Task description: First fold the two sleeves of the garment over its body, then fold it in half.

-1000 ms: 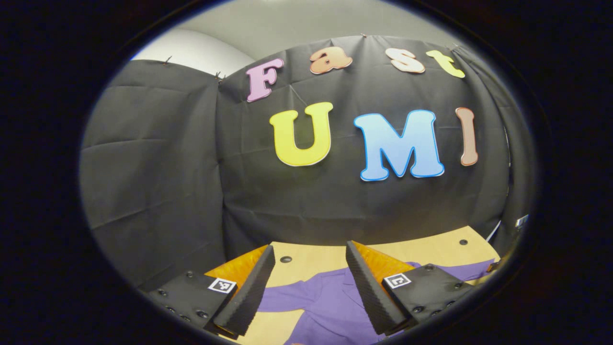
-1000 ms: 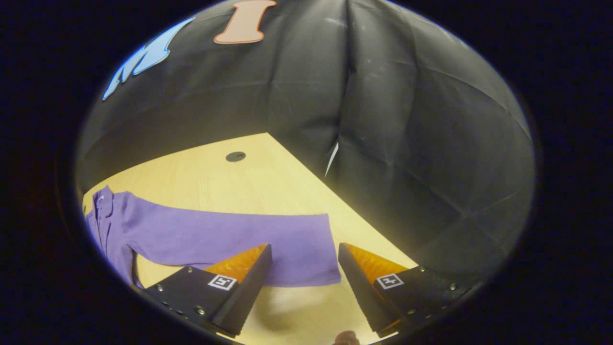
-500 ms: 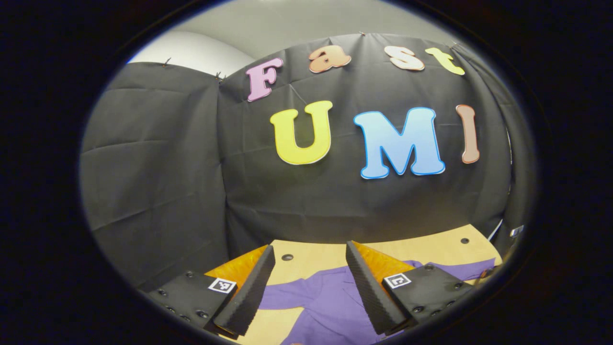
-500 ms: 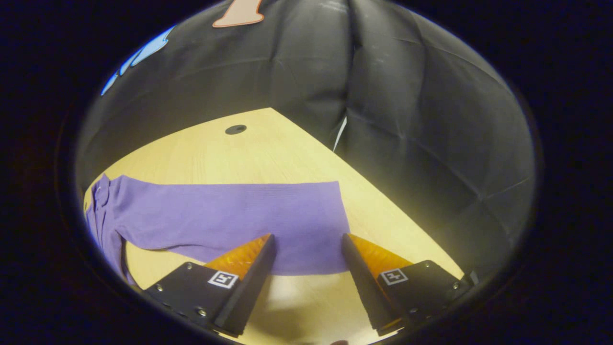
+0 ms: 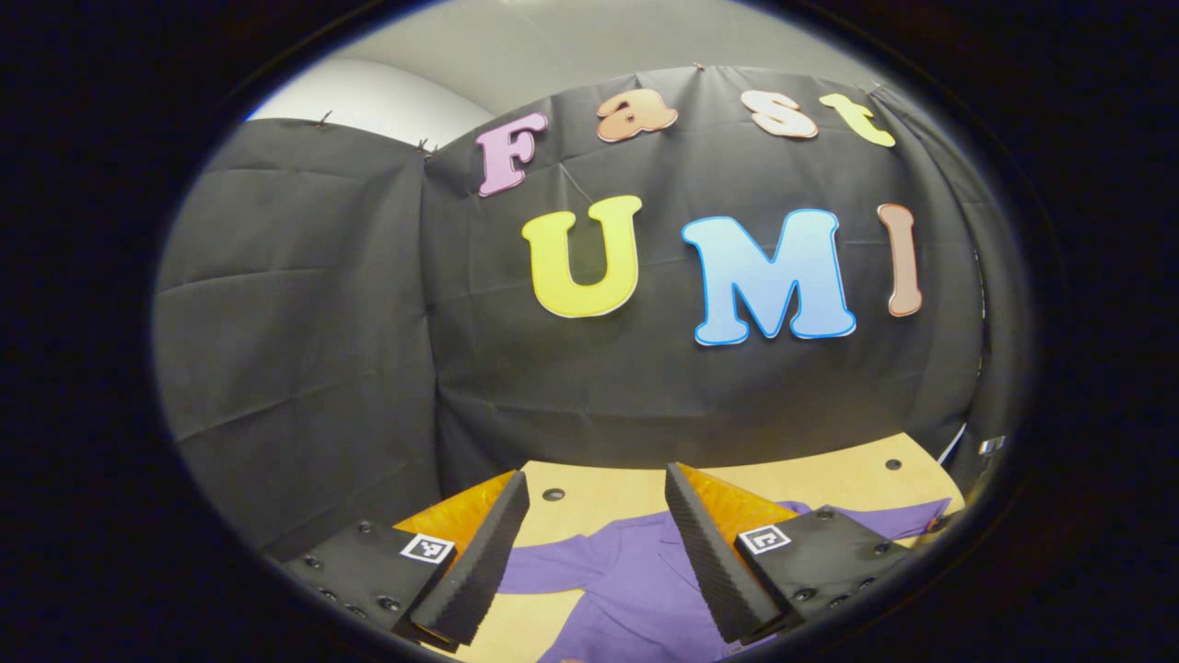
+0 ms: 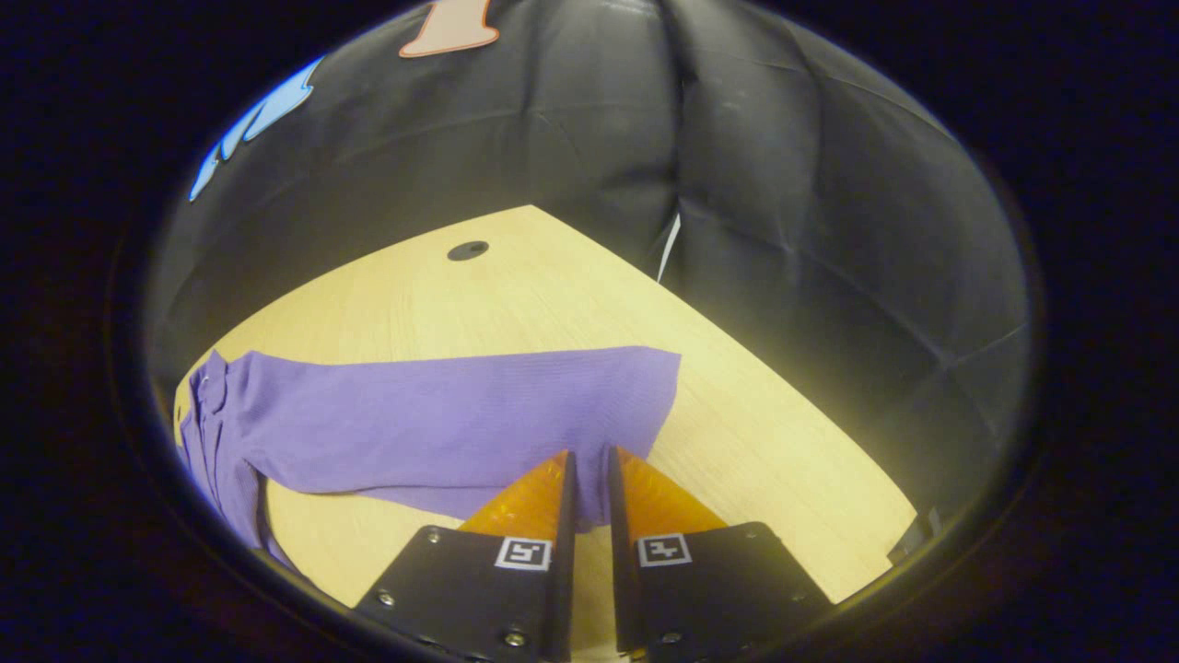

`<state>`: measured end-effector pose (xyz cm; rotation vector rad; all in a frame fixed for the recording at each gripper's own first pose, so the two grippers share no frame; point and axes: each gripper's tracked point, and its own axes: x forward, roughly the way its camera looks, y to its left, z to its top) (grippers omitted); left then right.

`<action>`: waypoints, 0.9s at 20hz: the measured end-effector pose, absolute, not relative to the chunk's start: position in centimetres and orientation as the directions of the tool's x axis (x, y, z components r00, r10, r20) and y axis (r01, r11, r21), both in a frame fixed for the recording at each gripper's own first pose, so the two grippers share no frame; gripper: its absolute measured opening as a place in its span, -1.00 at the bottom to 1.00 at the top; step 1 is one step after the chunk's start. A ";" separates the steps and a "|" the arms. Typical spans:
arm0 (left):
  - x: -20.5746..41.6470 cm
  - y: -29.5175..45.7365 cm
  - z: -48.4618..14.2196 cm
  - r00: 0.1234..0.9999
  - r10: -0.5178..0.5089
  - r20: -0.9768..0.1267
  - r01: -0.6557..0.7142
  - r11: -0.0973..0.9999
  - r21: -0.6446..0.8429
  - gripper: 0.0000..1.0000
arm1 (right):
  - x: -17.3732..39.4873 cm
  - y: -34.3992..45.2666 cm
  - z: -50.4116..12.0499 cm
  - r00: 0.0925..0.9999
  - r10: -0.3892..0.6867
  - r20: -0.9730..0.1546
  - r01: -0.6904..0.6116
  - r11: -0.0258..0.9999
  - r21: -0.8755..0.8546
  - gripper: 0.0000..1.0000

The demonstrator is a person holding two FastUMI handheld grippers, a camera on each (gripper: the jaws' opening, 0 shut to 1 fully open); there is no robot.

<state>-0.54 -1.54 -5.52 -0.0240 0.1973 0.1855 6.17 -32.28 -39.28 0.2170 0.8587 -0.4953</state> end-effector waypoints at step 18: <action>-2.8 3.9 -6.3 0.959 0.207 -0.196 -0.216 0.976 -0.025 1.00 | 11.7 -24.2 -31.2 0.654 -0.233 -0.720 0.372 0.927 0.038 -0.97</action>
